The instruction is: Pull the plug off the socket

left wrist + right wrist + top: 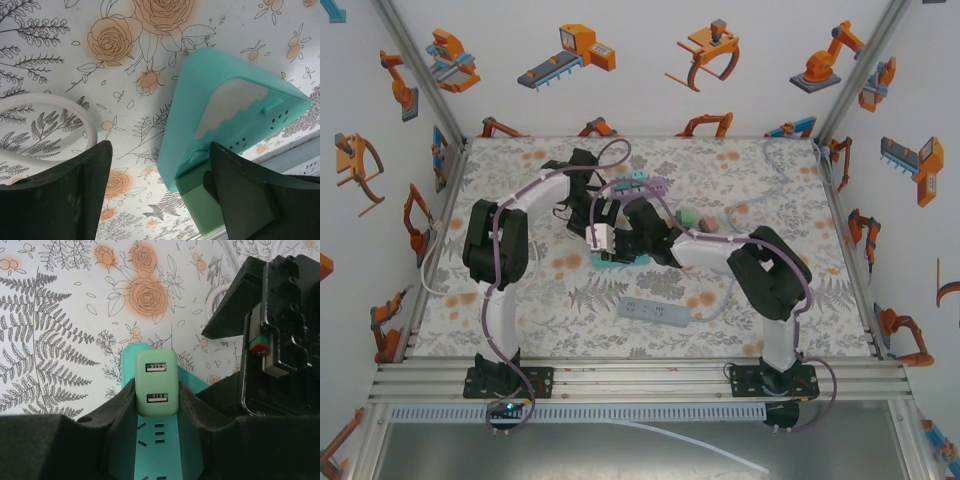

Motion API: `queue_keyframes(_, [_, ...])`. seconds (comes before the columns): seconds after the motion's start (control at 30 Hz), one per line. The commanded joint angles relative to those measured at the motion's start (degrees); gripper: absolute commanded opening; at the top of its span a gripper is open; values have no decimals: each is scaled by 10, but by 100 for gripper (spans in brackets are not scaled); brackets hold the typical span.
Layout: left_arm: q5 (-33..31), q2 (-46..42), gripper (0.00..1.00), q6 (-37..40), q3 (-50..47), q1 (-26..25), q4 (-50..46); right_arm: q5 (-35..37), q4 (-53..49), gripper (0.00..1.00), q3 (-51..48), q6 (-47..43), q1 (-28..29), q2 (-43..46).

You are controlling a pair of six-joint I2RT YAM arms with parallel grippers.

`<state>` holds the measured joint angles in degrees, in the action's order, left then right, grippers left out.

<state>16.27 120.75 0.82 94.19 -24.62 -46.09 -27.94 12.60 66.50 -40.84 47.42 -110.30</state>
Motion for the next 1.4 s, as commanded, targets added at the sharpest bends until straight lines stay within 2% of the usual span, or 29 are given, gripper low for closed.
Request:
queue_keyframes(0.0, [-76,38,72,19,-3,2,-20,11,12,16,8,-23,20,46])
queue_keyframes(0.17, [-80,34,71,19,-5,3,-16,1,71,16,-17,31,18,69])
queue_keyframes(0.4, [-82,33,71,33,-8,4,-14,0,50,14,-27,8,21,91])
queue_keyframes(0.73, [-95,33,71,39,-12,3,-10,-19,140,13,-67,64,14,109])
queue_keyframes(0.87, [-96,33,71,51,-16,3,-9,27,32,11,-37,-20,30,107])
queue_keyframes(0.93, [-96,33,71,53,-16,3,-9,31,56,11,-47,-8,29,114])
queue_keyframes(1.1, [-82,28,71,50,-16,3,-6,26,76,11,-62,-7,29,133])
queue_keyframes(1.37, [-36,-5,72,28,-21,1,9,19,127,11,-104,57,17,209])
